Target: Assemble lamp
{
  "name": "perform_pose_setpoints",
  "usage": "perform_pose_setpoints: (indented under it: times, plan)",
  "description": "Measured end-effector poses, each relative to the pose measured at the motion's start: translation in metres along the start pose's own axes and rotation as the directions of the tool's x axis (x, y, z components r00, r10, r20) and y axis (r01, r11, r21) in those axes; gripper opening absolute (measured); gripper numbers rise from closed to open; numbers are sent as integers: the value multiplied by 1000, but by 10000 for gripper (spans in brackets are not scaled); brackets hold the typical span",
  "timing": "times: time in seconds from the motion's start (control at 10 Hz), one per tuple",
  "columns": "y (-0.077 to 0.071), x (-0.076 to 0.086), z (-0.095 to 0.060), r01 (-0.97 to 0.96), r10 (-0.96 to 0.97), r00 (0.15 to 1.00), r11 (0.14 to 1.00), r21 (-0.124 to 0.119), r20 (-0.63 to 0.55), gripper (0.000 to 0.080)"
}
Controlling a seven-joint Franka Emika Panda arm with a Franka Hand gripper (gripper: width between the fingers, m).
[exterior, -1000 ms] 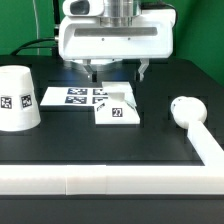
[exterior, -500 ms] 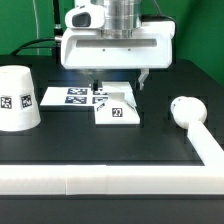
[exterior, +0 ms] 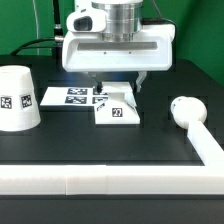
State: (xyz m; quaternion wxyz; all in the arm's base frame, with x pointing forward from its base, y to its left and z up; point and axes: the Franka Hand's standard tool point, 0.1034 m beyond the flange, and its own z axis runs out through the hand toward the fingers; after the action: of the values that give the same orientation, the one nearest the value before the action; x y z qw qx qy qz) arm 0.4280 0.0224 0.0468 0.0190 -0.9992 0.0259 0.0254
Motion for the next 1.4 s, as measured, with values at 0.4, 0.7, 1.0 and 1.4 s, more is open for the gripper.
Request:
perform_pose_setpoints:
  times: [0.4,0.7,1.0,1.4]
  plan:
    - [0,0,0,0,0,1000,1000,0,0,533]
    - [0,1,0,0,0,1000,1000,0,0,534]
    - [-8,46,-3,5,-4,1000,1000,9,-28,534]
    - [-28,112,-6,22,-20,995,1000,21,-93,534]
